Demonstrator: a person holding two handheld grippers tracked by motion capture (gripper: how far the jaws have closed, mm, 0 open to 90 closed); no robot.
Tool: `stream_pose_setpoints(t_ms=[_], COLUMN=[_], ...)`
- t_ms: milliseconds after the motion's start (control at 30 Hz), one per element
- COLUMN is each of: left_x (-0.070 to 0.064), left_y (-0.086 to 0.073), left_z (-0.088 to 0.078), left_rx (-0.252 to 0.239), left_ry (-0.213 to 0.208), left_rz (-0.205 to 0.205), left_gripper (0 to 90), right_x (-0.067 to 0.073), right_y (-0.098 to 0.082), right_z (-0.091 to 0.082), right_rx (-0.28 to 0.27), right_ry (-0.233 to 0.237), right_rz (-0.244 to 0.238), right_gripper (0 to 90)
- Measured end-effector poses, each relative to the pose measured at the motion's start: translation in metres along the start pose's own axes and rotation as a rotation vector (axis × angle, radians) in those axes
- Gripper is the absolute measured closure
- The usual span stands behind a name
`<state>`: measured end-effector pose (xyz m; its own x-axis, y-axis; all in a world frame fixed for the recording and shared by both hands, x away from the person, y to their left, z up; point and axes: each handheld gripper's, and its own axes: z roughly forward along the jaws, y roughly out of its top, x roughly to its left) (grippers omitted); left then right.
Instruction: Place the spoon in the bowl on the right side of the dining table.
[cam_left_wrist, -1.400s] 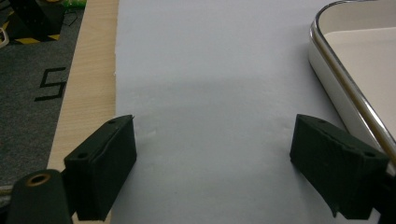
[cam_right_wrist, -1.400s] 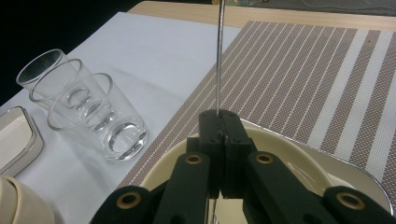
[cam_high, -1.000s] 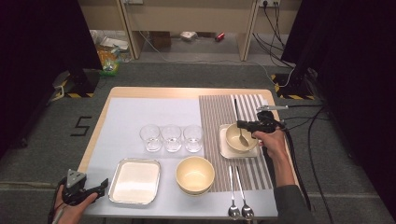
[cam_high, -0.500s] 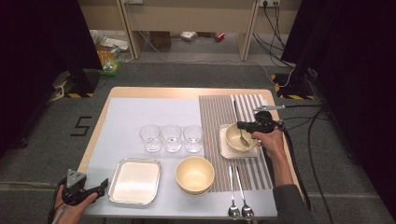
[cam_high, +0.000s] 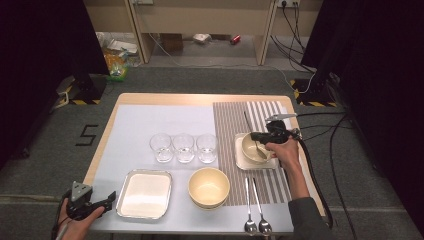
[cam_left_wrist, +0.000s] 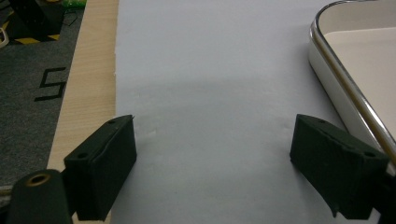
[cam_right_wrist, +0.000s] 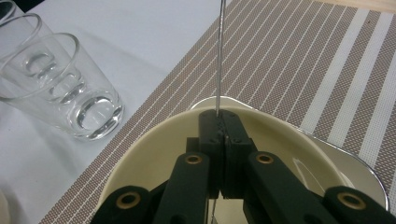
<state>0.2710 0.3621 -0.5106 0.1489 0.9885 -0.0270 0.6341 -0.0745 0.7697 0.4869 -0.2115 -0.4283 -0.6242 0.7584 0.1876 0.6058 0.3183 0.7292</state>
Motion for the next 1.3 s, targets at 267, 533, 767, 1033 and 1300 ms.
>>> stream_pose_setpoints(t_ms=[267, 533, 767, 1033, 1300], left_x=[0.0, 0.0, 0.0, 0.0, 0.0], left_y=[0.0, 0.0, 0.0, 0.0, 0.0], left_z=[0.0, 0.0, 0.0, 0.0, 0.0], left_rx=[-0.001, -0.002, 0.001, 0.0, 0.0], left_ry=[0.0, 0.001, -0.001, 0.0, -0.001], left_rz=[0.0, 0.0, 0.001, 0.0, 0.0], left_gripper=[13.4, 13.4, 13.4, 13.4, 13.4], right_x=[0.002, 0.007, 0.008, 0.007, 0.007], right_y=[-0.002, -0.004, -0.006, -0.01, -0.012], right_z=[0.004, 0.009, 0.013, 0.013, 0.006], right_rx=[0.019, 0.035, 0.045, 0.034, 0.008], right_ry=[-0.008, -0.004, -0.009, -0.017, -0.025], right_rz=[-0.024, -0.04, -0.058, -0.032, -0.036], right_gripper=[89.2, 88.2, 86.4, 77.2, 54.2])
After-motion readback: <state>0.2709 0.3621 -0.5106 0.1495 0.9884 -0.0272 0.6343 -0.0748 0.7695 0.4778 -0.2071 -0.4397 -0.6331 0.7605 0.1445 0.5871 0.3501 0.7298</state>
